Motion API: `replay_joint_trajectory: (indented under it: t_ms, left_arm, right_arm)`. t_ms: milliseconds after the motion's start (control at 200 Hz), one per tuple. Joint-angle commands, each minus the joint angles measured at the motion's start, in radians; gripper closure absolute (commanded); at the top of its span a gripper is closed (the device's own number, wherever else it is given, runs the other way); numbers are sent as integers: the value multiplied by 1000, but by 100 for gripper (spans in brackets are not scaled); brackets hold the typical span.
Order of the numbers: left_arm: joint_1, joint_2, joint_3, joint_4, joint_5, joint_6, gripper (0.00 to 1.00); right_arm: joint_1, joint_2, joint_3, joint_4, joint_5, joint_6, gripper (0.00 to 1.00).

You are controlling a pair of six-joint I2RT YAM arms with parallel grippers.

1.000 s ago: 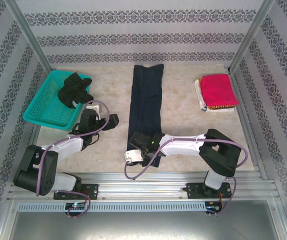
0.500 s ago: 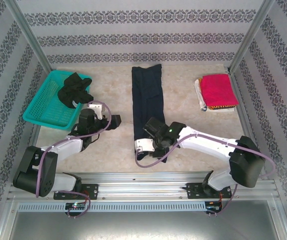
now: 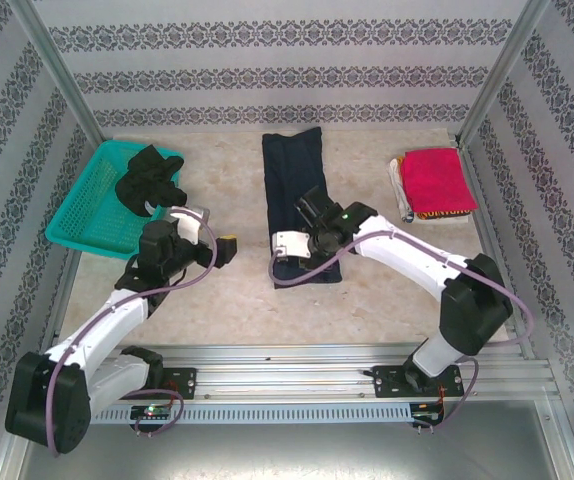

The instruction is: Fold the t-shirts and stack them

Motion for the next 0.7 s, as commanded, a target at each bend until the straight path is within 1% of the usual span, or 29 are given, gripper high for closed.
replay_joint_trajectory:
  t_ms: [0, 60, 180, 250, 335, 475, 694]
  left_arm:
    - [4, -44, 68, -201, -16, 108, 0]
    - [4, -54, 80, -230, -16, 120, 0]
    - [4, -59, 91, -245, 46, 150, 0]
    - [3, -52, 98, -265, 62, 176, 0]
    - [4, -49, 94, -258, 75, 200, 0]
    - [4, -45, 88, -226, 84, 199, 0]
    - [2, 14, 108, -211, 94, 179, 0]
  right_arm:
    - [-36, 67, 80, -16, 10, -64, 100]
    - [-54, 109, 120, -7, 11, -78, 100]
    - [-89, 193, 213, 6, 5, -93, 100]
    - [-105, 232, 252, 20, 3, -101, 100]
    - [-127, 269, 287, 44, -30, -106, 100]
    - [-150, 325, 351, 47, -32, -126, 100]
    - [-181, 386, 417, 81, -41, -122, 100]
